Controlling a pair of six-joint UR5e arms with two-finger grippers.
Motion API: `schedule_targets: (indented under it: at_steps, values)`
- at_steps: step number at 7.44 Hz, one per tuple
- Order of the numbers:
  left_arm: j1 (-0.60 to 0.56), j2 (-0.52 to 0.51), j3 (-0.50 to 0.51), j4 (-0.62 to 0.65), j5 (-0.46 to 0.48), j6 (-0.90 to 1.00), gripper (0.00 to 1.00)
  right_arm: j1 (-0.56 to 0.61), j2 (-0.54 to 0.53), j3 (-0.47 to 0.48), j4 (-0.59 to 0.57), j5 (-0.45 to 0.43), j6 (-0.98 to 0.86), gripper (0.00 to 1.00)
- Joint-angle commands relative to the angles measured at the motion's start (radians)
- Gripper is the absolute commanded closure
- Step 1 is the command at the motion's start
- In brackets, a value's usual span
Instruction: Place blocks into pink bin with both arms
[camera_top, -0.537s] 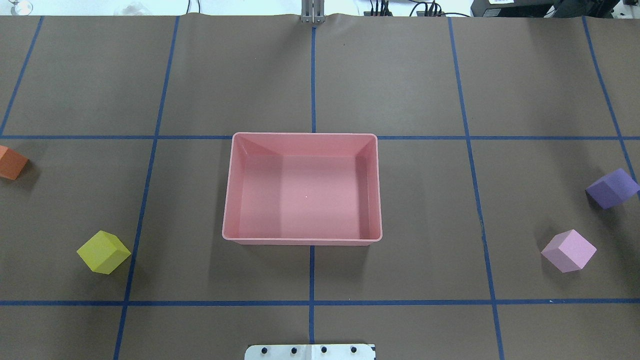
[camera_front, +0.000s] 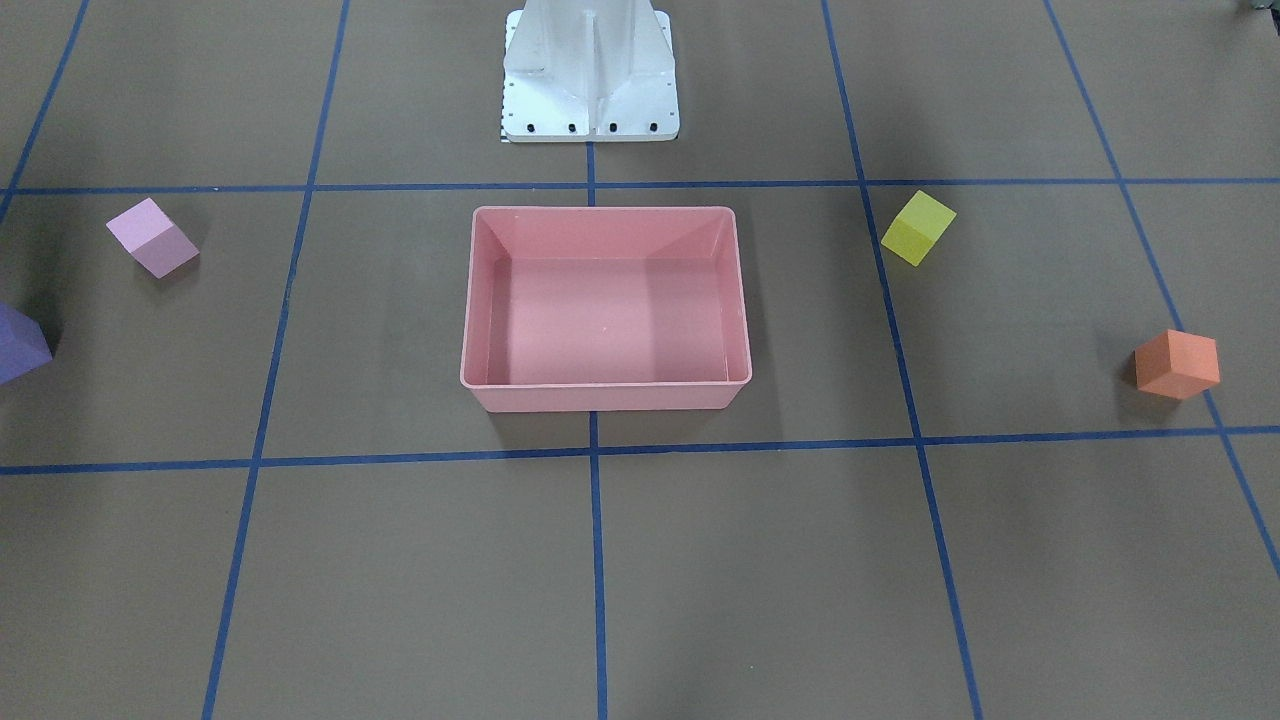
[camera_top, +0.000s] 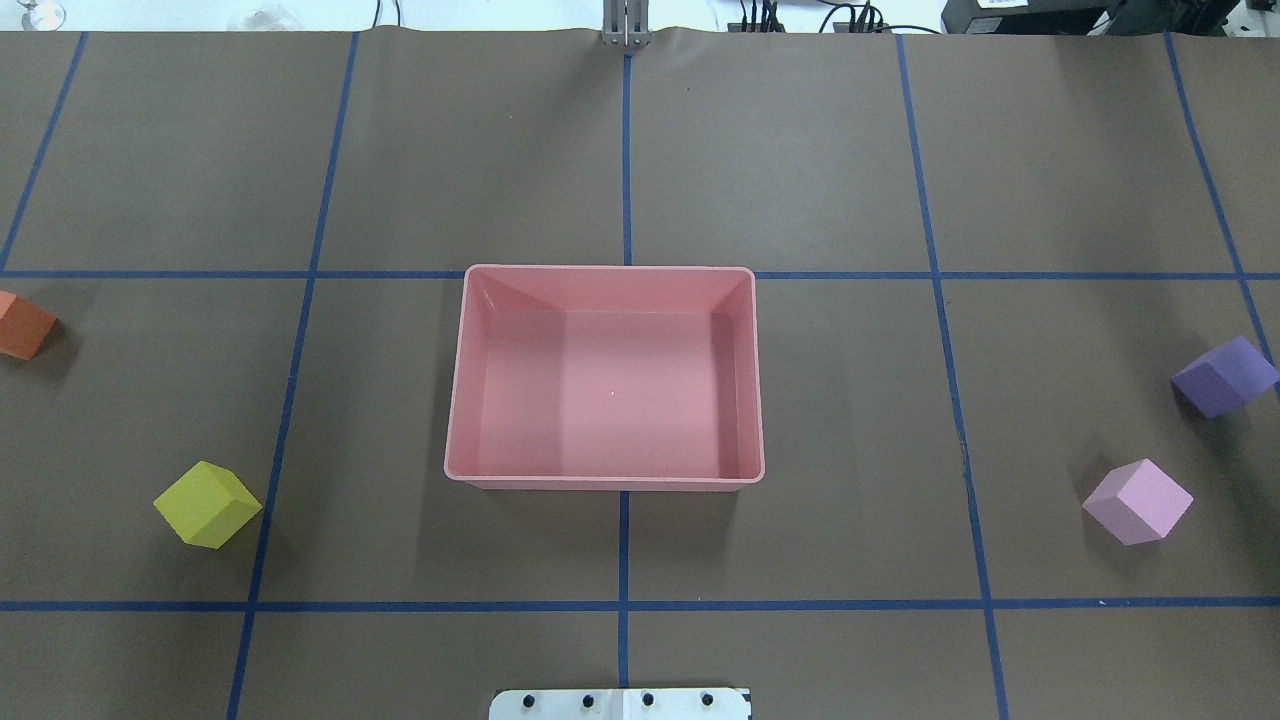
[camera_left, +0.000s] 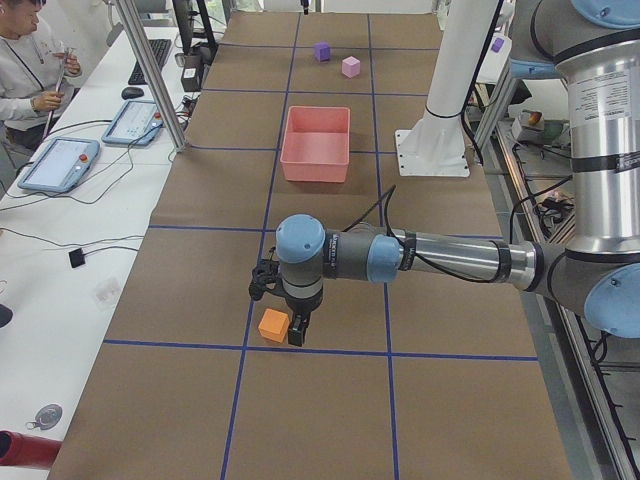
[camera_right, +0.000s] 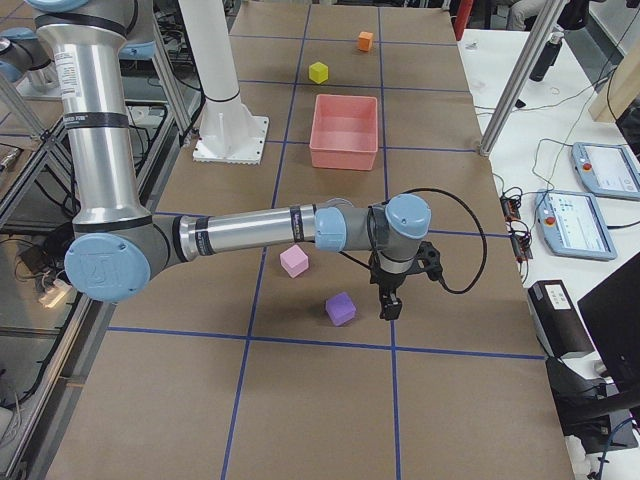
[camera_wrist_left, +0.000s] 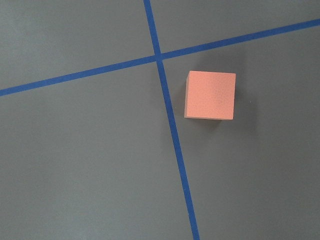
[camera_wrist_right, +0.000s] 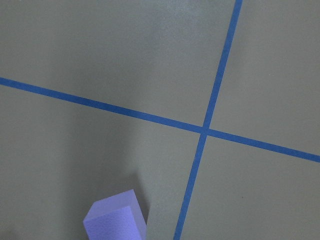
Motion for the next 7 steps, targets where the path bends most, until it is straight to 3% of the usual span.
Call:
schedule_targets:
  at_steps: [1, 3, 7]
  values:
    - [0.001, -0.005, -0.018, -0.003, 0.003, 0.004, 0.0, 0.0, 0.0, 0.002, 0.0, 0.002, 0.002, 0.0]
    - [0.013, -0.092, 0.04, -0.047, -0.004, -0.004, 0.0, -0.017, 0.005, 0.005, 0.002, 0.002, 0.031, 0.0]
    - [0.062, -0.115, 0.178, -0.164, -0.02, -0.002, 0.0, -0.112, 0.015, 0.058, 0.002, 0.003, 0.17, 0.0]
